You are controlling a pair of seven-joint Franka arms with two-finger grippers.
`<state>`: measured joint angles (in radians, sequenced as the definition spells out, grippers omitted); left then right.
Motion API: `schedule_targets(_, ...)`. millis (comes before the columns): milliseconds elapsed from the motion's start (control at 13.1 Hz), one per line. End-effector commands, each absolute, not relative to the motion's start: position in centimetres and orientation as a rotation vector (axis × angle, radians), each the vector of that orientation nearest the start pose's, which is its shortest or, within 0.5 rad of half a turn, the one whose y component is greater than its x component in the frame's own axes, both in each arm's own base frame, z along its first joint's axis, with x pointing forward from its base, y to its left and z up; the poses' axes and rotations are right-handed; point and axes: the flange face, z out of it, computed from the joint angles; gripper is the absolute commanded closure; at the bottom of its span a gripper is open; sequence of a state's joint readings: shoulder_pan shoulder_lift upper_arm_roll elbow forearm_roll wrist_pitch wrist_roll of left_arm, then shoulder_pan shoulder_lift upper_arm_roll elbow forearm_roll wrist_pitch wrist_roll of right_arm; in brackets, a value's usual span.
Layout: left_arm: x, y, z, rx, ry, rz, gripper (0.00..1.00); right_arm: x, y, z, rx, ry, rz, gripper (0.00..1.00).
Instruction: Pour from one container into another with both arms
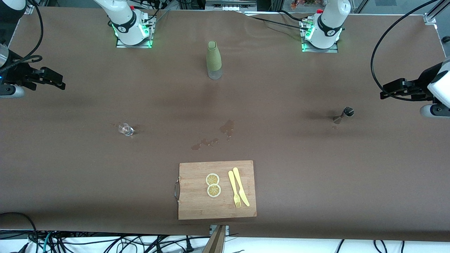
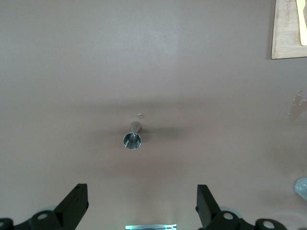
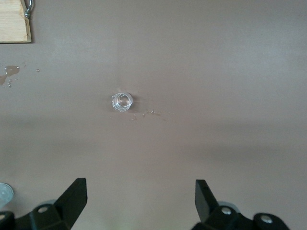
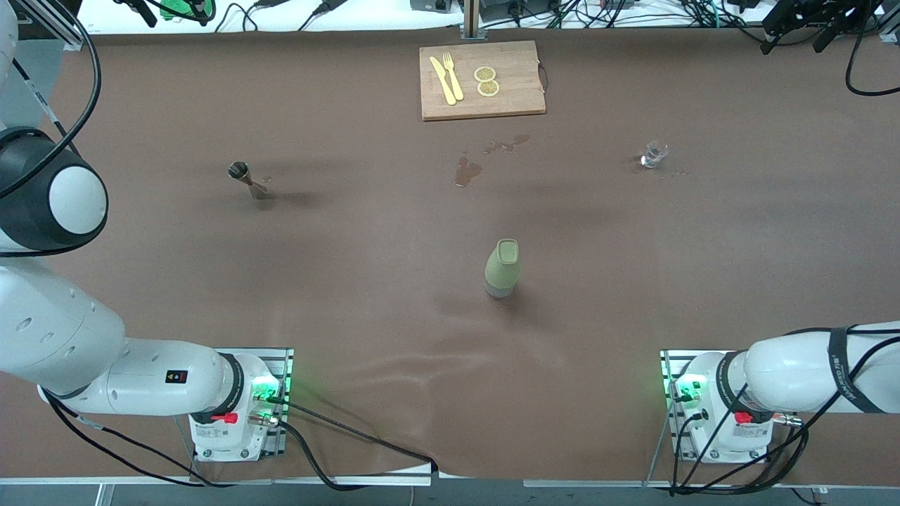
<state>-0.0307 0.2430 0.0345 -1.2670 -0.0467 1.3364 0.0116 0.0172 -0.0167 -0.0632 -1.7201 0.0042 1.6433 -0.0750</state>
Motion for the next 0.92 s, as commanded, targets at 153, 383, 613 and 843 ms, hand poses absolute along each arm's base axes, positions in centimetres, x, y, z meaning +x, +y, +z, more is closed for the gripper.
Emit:
schedule_targets(153, 59.7, -0.5, 60.5, -3.188, 0.018, 0.259, 0.00, 54.7, -2.6, 57.4, -3.120, -0.019, 0.094, 0.00)
schedule_targets(383, 59.9, -0.7, 60.4, -3.190, 0.028, 0.261, 0.00, 54.6, -2.6, 57.3, -3.120, -0.024, 0.097, 0.00)
schedule_targets(613, 60.4, 1.8, 59.2, -3.200, 0.084, 0.290, 0.00, 54.9, -2.6, 56.6, -3.120, -0.038, 0.118, 0.00)
schedule_targets(843, 60.8, 5.4, 57.6, -3.206, 0.407, 0.312, 0.00, 55.1, -2.3, 55.3, -3.106, -0.049, 0.198, 0.00)
